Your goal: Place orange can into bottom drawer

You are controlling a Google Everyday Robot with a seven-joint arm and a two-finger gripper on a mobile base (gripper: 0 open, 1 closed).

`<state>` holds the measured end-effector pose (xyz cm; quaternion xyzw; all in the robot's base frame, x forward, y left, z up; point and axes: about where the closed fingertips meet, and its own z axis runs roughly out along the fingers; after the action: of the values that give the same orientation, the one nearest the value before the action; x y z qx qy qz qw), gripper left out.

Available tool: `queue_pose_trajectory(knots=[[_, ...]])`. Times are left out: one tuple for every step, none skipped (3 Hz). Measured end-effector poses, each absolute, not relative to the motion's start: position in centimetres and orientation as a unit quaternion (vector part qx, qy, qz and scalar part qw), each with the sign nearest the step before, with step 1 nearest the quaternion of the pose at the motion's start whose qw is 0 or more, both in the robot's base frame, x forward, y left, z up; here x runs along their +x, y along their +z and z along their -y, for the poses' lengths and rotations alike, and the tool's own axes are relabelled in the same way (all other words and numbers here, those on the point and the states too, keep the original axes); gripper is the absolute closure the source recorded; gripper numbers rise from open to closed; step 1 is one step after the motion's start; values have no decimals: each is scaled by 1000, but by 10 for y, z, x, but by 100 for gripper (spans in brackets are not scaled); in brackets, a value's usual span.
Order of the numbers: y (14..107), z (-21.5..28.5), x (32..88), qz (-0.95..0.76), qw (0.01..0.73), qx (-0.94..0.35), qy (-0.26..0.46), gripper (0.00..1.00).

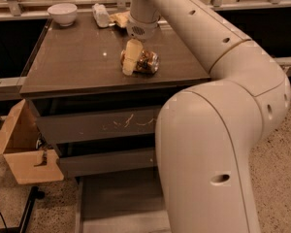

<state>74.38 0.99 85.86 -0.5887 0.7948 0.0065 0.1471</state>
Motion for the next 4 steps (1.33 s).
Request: queue_pose_trajectory(knots=[[837,3,750,-811,126,-571,7,0],[827,9,752,-818,118,-564,9,0],[827,9,752,-818,118,-564,9,19],[827,9,752,-818,118,-564,9,41]])
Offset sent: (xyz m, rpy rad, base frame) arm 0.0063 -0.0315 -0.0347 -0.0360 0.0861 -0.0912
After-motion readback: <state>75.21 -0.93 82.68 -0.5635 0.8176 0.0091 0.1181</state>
